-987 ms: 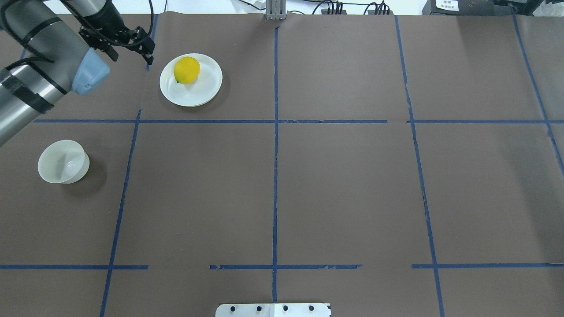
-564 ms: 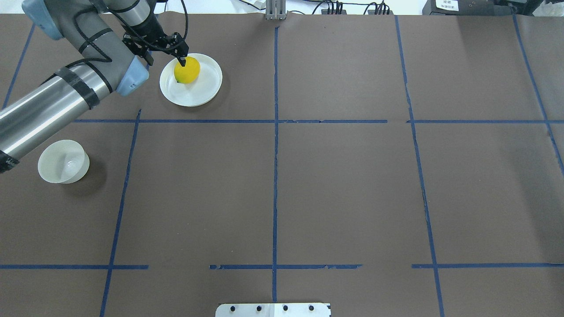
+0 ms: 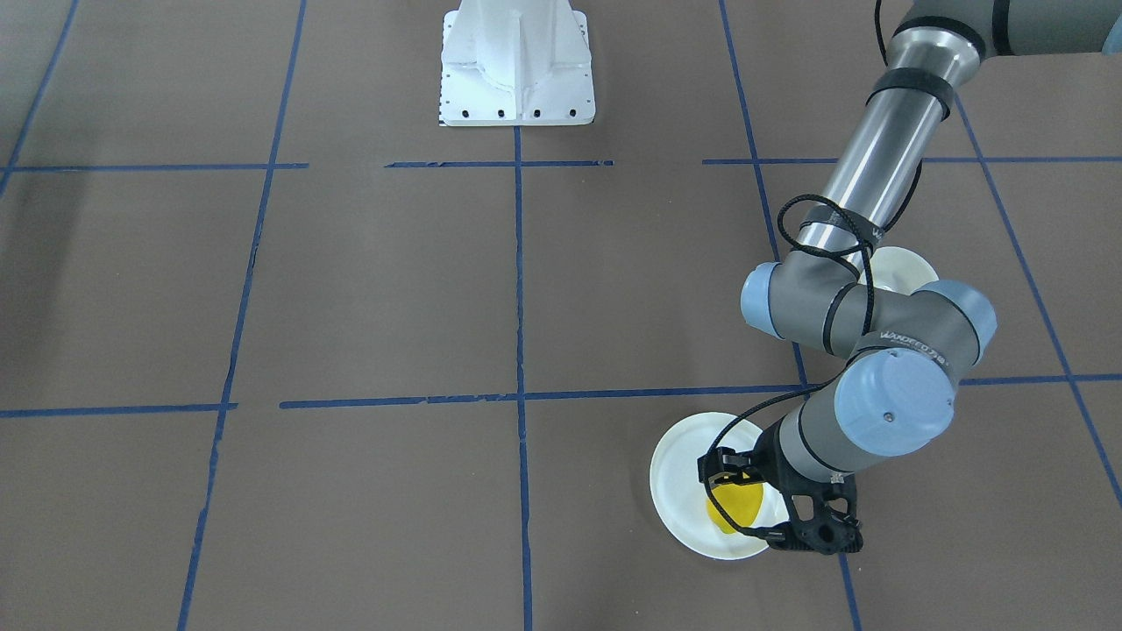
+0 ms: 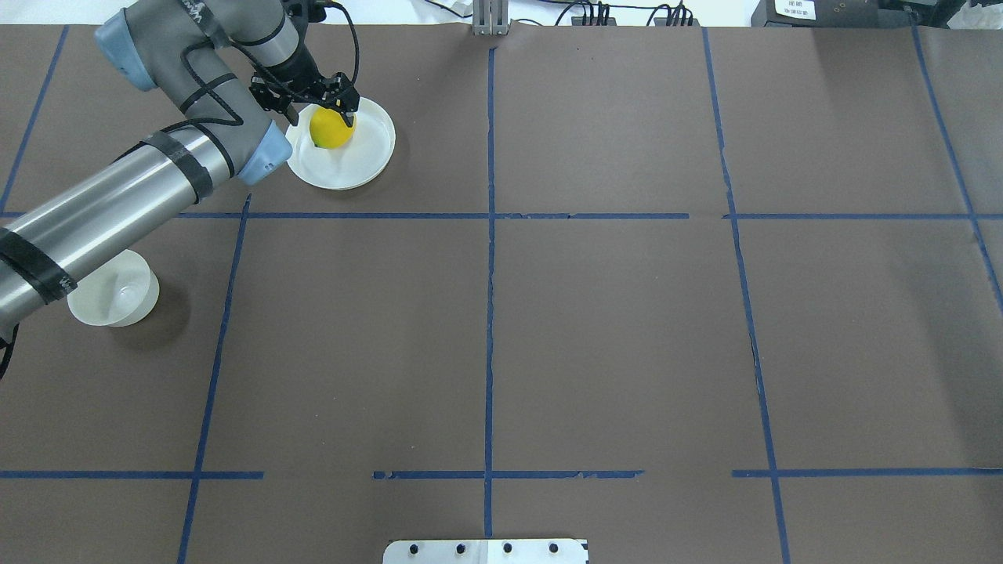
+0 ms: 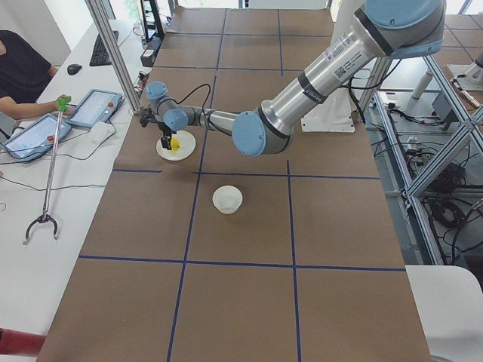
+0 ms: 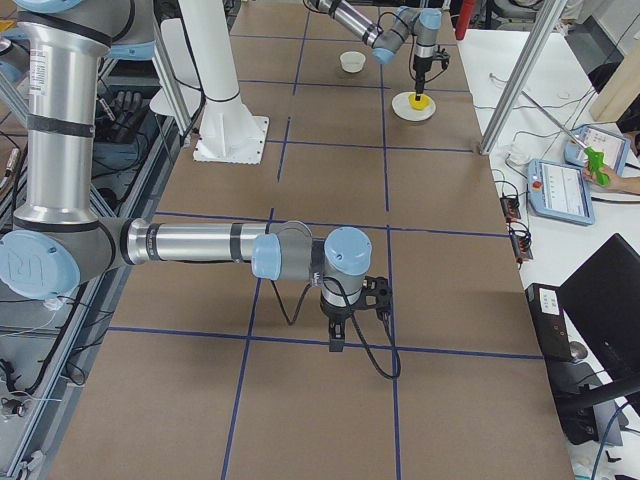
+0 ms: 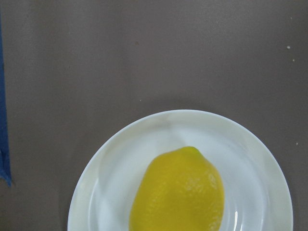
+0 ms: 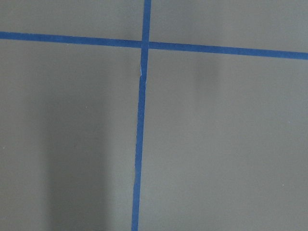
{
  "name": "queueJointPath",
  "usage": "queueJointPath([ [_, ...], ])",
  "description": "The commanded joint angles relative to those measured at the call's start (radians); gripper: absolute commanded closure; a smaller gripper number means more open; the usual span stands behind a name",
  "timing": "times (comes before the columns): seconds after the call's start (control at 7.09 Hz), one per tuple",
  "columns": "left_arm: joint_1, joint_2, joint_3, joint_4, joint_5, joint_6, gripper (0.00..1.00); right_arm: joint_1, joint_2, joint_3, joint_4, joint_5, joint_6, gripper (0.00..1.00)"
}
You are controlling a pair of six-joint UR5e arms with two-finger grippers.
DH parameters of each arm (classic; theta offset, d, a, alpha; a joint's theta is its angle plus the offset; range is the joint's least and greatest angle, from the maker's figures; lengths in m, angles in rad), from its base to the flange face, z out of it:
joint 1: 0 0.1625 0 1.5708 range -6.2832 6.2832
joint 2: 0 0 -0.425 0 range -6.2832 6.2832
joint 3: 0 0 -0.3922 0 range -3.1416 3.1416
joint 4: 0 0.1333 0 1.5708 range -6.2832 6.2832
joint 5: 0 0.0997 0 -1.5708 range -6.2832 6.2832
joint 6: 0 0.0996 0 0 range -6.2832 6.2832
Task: Move lemon from plate to bowl
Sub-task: 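Close the left gripper around the yellow lemon on the plate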
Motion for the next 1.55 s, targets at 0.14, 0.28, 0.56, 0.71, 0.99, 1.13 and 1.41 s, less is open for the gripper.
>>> queueJointPath([
  [0.14, 0.03, -0.027, 0.091, -0.105, 0.045, -0.048, 0.0, 0.0, 0.0, 0.001, 0.0, 0.0, 0.0, 0.0],
  [0.28, 0.041, -0.029, 0.096, -0.114, 0.054, -0.056, 0.0, 0.0, 0.0, 0.0, 0.0, 0.0, 0.0, 0.0],
  [0.56, 0.049, -0.029, 0.11, -0.144, 0.074, -0.076, 0.24, 0.0, 0.0, 0.001, 0.0, 0.0, 0.0, 0.0],
  [0.71, 0.047, -0.029, 0.11, -0.144, 0.076, -0.076, 0.66, 0.0, 0.0, 0.0, 0.0, 0.0, 0.0, 0.0],
  [0.99, -0.009, -0.017, 0.041, -0.122, 0.044, -0.084, 1.0, 0.0, 0.0, 0.0, 0.0, 0.0, 0.0, 0.0],
  [1.13, -0.037, 0.05, -0.074, -0.066, -0.008, -0.08, 1.0, 0.0, 0.0, 0.0, 0.0, 0.0, 0.0, 0.0],
  [1.41, -0.047, 0.294, -0.465, 0.069, -0.013, -0.071, 1.0, 0.0, 0.0, 0.001, 0.0, 0.0, 0.0, 0.0],
])
